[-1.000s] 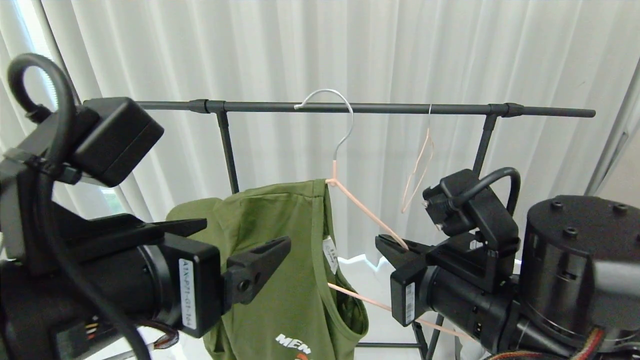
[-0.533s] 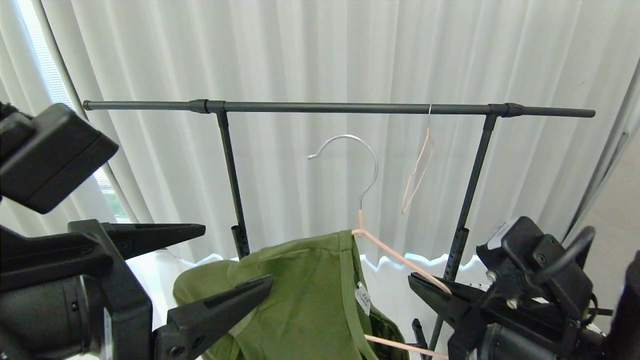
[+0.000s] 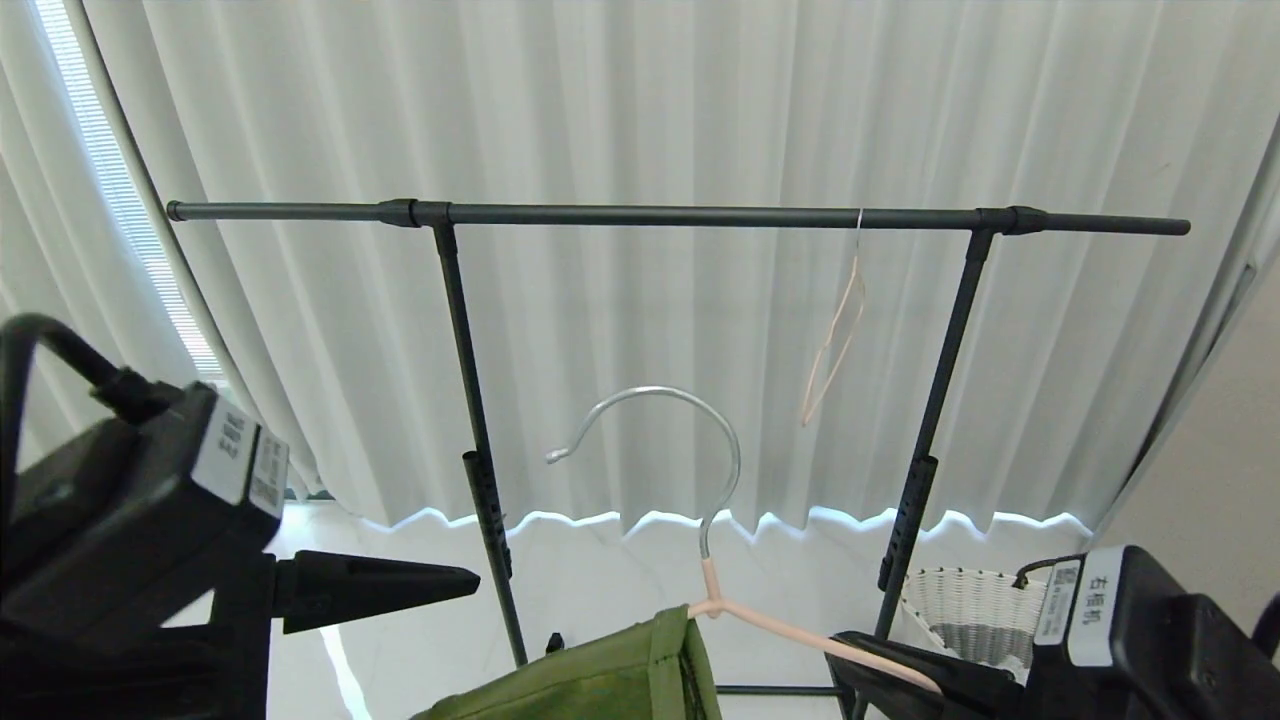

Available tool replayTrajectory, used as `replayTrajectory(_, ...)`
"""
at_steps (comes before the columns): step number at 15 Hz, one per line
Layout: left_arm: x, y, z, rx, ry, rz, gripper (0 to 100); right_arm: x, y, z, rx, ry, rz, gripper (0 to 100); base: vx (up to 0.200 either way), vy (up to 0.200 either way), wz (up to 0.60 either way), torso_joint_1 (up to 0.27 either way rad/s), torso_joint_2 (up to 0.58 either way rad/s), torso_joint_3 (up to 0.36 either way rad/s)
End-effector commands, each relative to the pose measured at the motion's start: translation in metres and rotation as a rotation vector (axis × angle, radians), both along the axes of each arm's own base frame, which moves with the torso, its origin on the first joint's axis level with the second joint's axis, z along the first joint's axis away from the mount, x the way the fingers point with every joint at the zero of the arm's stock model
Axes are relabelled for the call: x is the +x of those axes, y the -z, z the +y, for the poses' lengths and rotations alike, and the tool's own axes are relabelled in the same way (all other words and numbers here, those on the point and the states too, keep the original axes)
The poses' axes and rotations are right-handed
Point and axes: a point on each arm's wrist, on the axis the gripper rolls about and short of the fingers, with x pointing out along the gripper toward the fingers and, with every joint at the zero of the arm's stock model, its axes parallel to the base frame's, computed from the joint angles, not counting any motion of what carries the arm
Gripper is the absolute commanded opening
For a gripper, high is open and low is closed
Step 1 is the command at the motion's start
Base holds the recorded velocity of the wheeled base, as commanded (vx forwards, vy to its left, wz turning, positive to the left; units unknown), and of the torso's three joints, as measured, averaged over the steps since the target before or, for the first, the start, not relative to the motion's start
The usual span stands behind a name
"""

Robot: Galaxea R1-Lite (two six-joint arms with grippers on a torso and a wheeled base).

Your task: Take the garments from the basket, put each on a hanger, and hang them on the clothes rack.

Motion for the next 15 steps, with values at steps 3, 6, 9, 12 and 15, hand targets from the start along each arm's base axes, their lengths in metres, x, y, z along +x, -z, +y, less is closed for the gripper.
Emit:
replayTrajectory(3, 0.002, 0.013, -0.003, 0.045, 0.007, 0.03, 100, -0.008, 0.0, 0.002, 0.001, -0.039, -0.001, 0, 0.0, 0.0, 0.0, 0.0, 0.0, 0.0)
replayTrajectory(6, 0.0, 0.018, -0.006, 0.066, 0.028, 0.044, 100, -0.01, -0.001, 0.003, -0.001, -0.051, -0.007, 0, 0.0, 0.0, 0.0, 0.0, 0.0, 0.0)
replayTrajectory(9, -0.002, 0.027, -0.006, 0.066, 0.043, 0.042, 100, -0.01, -0.003, 0.003, 0.008, -0.053, -0.01, 0, 0.0, 0.0, 0.0, 0.0, 0.0, 0.0)
replayTrajectory(12, 0.0, 0.029, -0.009, 0.04, 0.043, 0.023, 0, -0.011, -0.004, 0.003, 0.022, -0.06, -0.02, 0, 0.0, 0.0, 0.0, 0.0, 0.0, 0.0)
replayTrajectory(15, -0.001, 0.029, -0.008, 0.038, 0.043, 0.021, 0, -0.011, -0.004, 0.003, 0.02, -0.061, -0.022, 0, 0.0, 0.0, 0.0, 0.0, 0.0, 0.0)
